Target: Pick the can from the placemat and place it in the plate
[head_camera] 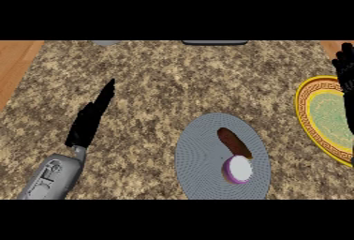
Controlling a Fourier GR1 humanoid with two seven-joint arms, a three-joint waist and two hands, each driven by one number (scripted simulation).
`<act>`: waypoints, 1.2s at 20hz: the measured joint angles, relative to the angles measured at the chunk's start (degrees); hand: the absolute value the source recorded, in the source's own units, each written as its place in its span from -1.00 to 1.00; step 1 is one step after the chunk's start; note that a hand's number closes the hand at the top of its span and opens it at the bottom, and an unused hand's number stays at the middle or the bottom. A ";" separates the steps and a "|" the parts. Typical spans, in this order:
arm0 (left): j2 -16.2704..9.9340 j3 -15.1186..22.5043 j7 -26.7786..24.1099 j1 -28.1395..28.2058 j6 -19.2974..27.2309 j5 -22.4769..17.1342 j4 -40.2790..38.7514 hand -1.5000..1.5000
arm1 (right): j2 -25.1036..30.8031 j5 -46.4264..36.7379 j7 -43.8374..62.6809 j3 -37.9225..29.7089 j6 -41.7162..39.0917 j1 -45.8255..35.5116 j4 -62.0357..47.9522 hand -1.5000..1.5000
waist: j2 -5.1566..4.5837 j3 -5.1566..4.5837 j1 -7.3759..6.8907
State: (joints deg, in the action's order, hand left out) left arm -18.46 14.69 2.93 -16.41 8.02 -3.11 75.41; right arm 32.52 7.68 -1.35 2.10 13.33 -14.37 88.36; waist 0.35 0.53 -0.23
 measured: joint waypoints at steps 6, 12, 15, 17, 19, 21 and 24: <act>-0.01 -2.80 0.92 0.14 0.70 -1.87 0.70 0.00 | -4.22 9.36 -3.52 8.00 -17.24 -2.11 -0.08 1.00 | -0.94 -0.20 -3.58; 0.15 -6.35 2.35 1.75 0.41 -5.72 0.09 0.00 | -3.71 6.10 -19.53 10.07 -23.96 -0.26 -5.15 -1.00 | -0.93 -0.37 -2.89; -0.05 -7.49 2.48 2.47 -0.04 -6.77 0.06 0.00 | -3.54 5.67 -29.49 11.49 -31.68 1.03 -12.25 -1.00 | -1.04 -0.31 -2.45; -0.60 -8.29 3.14 2.80 -0.51 -7.45 0.57 0.00 | -2.47 2.00 -35.61 13.34 -35.00 1.12 -15.90 -1.00 | -0.93 -0.33 -2.11; -0.36 -8.37 3.09 4.15 -0.40 -7.52 1.47 0.00 | -1.08 -2.31 -40.39 14.61 -35.83 0.41 -19.10 -1.00 | -0.80 -0.34 -1.85; -0.63 -8.80 3.63 5.02 -0.40 -7.61 2.37 0.00 | 0.15 -6.24 -42.51 15.93 -35.35 -0.72 -21.50 -1.00 | -0.69 -0.39 -1.53; -0.66 -9.41 4.25 5.08 -0.40 -7.38 2.76 0.00 | 1.26 -10.94 -44.42 17.28 -34.53 -3.53 -24.97 -1.00 | -0.61 -0.43 -1.06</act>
State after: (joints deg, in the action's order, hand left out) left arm -19.12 5.27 7.18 -11.33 7.62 -10.48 78.17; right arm 33.78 -3.26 -45.77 19.38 -21.20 -17.89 63.40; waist -0.26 0.10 -1.29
